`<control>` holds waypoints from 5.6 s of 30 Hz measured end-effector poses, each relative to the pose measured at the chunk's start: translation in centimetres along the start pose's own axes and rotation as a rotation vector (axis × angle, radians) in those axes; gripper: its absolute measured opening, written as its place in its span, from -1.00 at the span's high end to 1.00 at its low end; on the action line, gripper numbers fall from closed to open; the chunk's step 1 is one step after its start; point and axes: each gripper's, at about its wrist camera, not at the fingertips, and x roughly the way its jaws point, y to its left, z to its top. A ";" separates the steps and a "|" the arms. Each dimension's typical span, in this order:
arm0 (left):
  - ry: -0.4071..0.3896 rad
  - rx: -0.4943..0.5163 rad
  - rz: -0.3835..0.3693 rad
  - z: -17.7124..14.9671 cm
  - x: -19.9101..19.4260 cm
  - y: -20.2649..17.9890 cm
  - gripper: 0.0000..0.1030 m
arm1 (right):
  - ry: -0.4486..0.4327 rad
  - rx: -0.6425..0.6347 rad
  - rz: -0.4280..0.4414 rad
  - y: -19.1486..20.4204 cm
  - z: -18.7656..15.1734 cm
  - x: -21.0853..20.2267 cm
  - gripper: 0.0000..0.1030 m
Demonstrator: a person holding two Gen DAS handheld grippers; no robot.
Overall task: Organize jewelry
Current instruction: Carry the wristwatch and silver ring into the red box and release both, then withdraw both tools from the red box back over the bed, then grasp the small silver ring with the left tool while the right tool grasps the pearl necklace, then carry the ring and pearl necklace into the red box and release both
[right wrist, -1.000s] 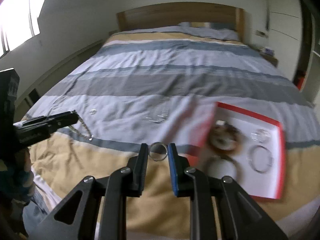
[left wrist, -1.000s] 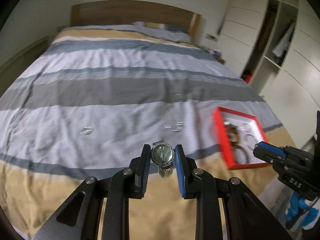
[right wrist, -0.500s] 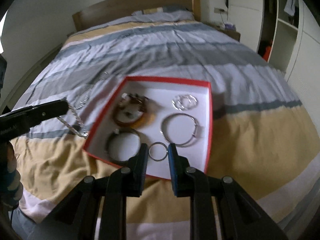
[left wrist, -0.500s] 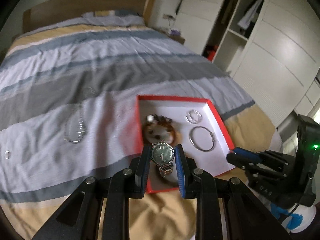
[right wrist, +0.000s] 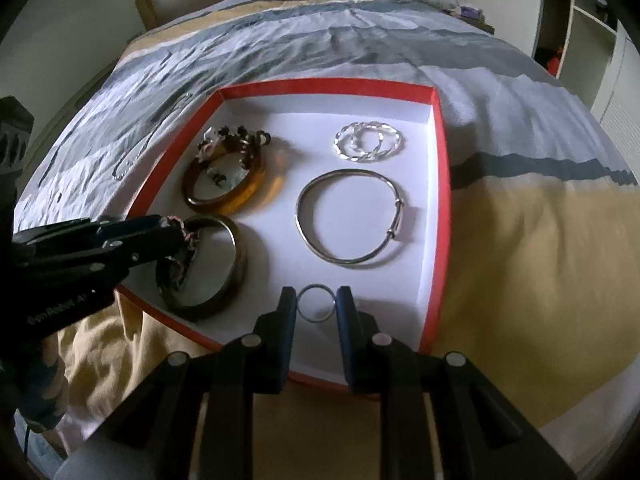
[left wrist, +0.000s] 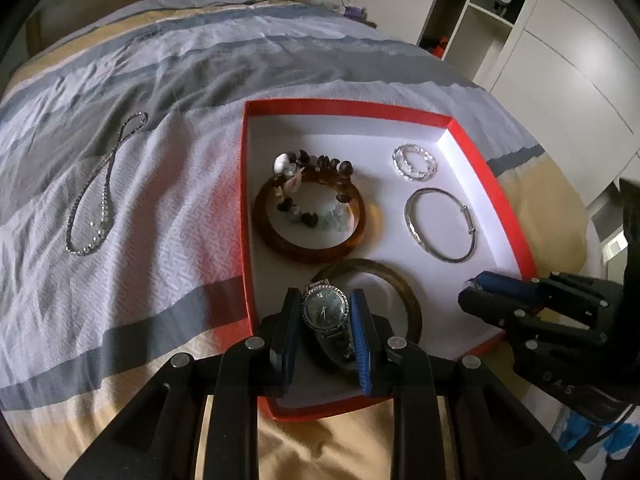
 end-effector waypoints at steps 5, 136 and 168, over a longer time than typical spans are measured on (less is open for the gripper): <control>0.001 -0.024 -0.011 0.0 -0.2 0.4 0.50 | 0.015 -0.002 -0.014 0.0 0.3 0.2 0.58; -0.200 -0.378 0.291 -7.9 -12.8 30.4 0.65 | -0.082 -0.137 0.297 25.4 8.3 5.9 0.92; -0.238 -0.027 -0.040 2.7 -11.3 3.4 0.65 | -0.328 0.026 0.096 4.9 5.5 -10.8 0.92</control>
